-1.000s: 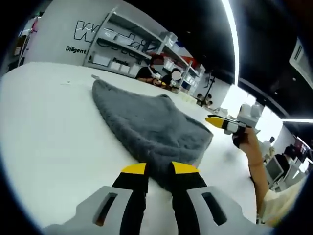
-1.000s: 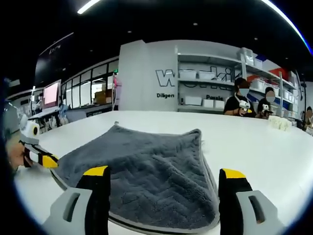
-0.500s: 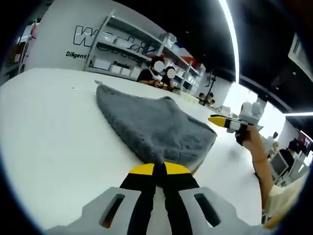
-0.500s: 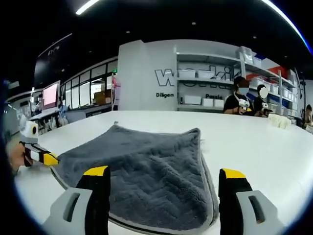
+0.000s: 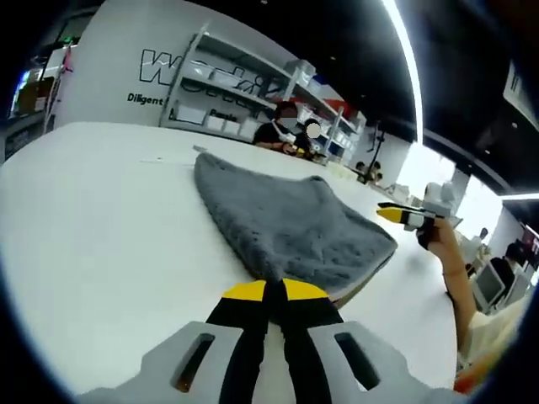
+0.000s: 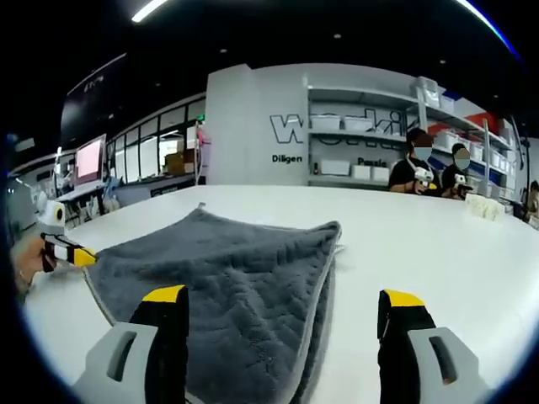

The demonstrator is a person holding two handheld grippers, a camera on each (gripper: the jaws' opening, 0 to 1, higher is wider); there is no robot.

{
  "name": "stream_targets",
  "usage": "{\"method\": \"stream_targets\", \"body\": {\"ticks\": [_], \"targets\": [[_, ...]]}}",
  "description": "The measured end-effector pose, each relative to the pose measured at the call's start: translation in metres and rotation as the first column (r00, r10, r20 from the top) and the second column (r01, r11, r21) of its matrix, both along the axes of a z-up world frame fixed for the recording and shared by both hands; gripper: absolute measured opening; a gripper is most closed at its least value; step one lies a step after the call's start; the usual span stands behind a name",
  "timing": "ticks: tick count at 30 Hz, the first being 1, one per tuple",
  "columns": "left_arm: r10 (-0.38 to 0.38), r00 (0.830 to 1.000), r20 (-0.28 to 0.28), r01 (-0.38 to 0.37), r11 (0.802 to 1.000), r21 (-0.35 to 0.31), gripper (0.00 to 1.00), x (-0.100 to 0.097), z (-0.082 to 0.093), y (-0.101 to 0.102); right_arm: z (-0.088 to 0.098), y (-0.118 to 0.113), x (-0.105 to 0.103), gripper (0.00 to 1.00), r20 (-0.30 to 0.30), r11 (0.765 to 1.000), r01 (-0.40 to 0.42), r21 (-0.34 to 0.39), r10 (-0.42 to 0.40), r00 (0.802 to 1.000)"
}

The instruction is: Fold the towel on the table until its edges align and the towel forms a compact rectangular stack.

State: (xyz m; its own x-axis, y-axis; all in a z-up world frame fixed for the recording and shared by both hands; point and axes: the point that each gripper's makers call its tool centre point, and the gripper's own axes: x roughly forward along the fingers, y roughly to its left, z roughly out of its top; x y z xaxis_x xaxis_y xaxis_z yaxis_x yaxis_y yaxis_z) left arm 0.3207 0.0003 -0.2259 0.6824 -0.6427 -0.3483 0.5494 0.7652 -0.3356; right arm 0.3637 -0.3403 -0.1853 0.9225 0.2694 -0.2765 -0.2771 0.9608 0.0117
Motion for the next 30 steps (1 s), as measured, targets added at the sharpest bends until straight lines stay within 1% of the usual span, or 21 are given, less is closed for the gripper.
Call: {"method": "stream_targets", "body": {"ticks": [4,11,18,21,26,30], "targets": [[0.000,1.000,0.008,0.000,1.000,0.025,0.04,-0.002,0.002,0.014,-0.002,0.001,-0.001,0.95,-0.008,1.000,-0.002,-0.002,0.002,1.000],[-0.010,0.999,0.032,0.007,0.997,0.073,0.04,-0.017,0.007,0.036,-0.006,0.004,0.000,0.95,-0.025,1.000,-0.011,-0.009,0.011,1.000],[0.021,0.999,0.037,-0.023,0.997,0.069,0.04,-0.032,0.012,0.062,-0.009,0.007,0.001,0.95,-0.035,1.000,-0.020,-0.016,0.020,0.999],[0.027,0.999,0.036,-0.028,0.998,0.051,0.04,-0.043,0.016,0.071,-0.010,0.008,0.000,0.95,-0.038,1.000,-0.022,-0.018,0.021,0.999],[0.044,0.998,0.043,-0.047,0.996,0.080,0.04,-0.061,0.014,0.086,-0.010,0.010,0.001,0.95,-0.042,0.999,-0.031,-0.016,0.030,0.999],[0.054,0.998,0.034,-0.056,0.996,0.063,0.04,-0.078,0.012,0.094,-0.012,0.012,0.001,0.95,-0.047,0.999,-0.035,-0.020,0.034,0.998]]}}
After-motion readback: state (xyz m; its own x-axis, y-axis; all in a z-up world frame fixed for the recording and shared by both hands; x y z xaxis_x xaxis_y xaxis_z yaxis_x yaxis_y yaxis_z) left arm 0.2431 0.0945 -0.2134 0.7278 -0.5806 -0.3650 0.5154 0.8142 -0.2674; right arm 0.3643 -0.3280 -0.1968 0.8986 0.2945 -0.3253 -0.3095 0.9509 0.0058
